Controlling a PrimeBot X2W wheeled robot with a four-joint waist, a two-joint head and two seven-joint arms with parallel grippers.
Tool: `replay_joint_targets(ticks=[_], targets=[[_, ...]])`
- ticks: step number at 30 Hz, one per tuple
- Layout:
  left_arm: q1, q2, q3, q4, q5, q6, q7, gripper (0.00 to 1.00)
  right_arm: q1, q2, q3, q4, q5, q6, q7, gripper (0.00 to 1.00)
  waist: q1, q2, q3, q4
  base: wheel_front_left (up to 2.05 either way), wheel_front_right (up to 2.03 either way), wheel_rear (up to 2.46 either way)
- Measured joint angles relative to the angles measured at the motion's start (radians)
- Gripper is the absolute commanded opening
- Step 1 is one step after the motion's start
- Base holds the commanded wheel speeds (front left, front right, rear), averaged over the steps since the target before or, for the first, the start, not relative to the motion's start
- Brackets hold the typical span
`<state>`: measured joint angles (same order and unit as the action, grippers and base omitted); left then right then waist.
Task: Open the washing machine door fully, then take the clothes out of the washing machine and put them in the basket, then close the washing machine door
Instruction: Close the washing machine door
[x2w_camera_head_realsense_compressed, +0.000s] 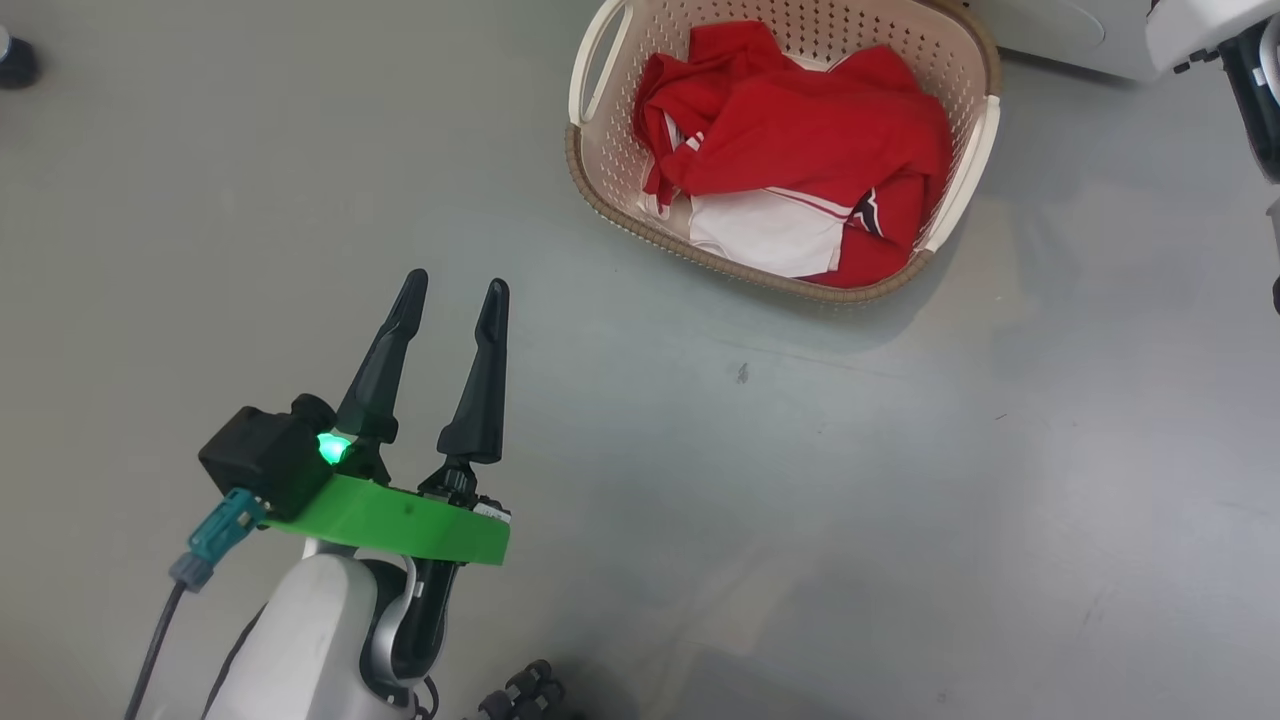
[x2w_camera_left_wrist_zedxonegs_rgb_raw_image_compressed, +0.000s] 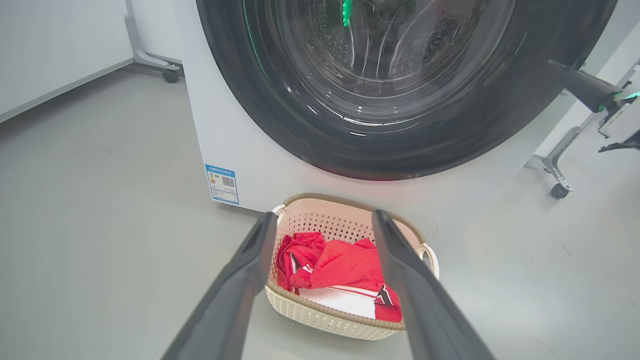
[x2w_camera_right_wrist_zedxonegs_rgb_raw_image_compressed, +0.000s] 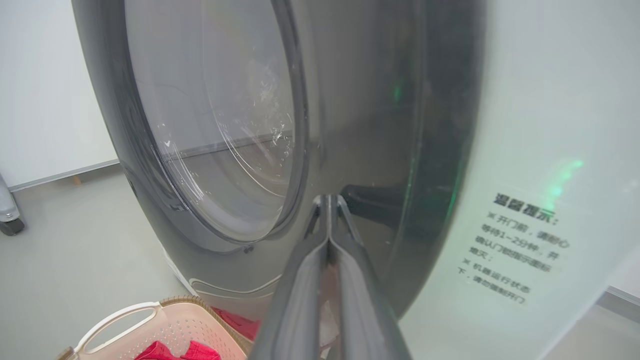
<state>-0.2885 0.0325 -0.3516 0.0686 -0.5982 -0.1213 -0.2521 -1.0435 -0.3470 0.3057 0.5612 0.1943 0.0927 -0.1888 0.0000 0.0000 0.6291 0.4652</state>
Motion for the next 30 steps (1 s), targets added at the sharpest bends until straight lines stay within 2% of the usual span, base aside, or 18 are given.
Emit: replay_joint_targets(ticks=[10,17,26,30], targets=[[-0.001,0.000,0.029,0.019,0.014,0.000,0.000,1.00,0.094,0.007,-0.010,0.062,0.008,-0.016,-0.044,0.00,0.0000,0.0000,-0.089,-0.026,0.00,0.00,0.00],[0.002,0.016,0.041,0.025,0.029,0.000,0.000,1.00,0.171,0.061,-0.001,0.070,0.029,-0.016,-0.056,0.00,0.0000,0.0000,-0.154,-0.059,0.00,0.00,0.00],[0.036,0.050,0.050,0.030,0.065,0.000,0.000,1.00,0.352,0.116,-0.018,0.068,0.067,-0.035,-0.060,0.00,0.0000,0.0000,-0.263,-0.148,0.00,0.00,0.00],[0.066,0.068,0.068,0.036,0.072,0.000,0.000,1.00,0.423,0.149,-0.053,0.023,0.089,-0.063,-0.061,0.00,0.0000,0.0000,-0.307,-0.190,0.00,0.00,0.00]])
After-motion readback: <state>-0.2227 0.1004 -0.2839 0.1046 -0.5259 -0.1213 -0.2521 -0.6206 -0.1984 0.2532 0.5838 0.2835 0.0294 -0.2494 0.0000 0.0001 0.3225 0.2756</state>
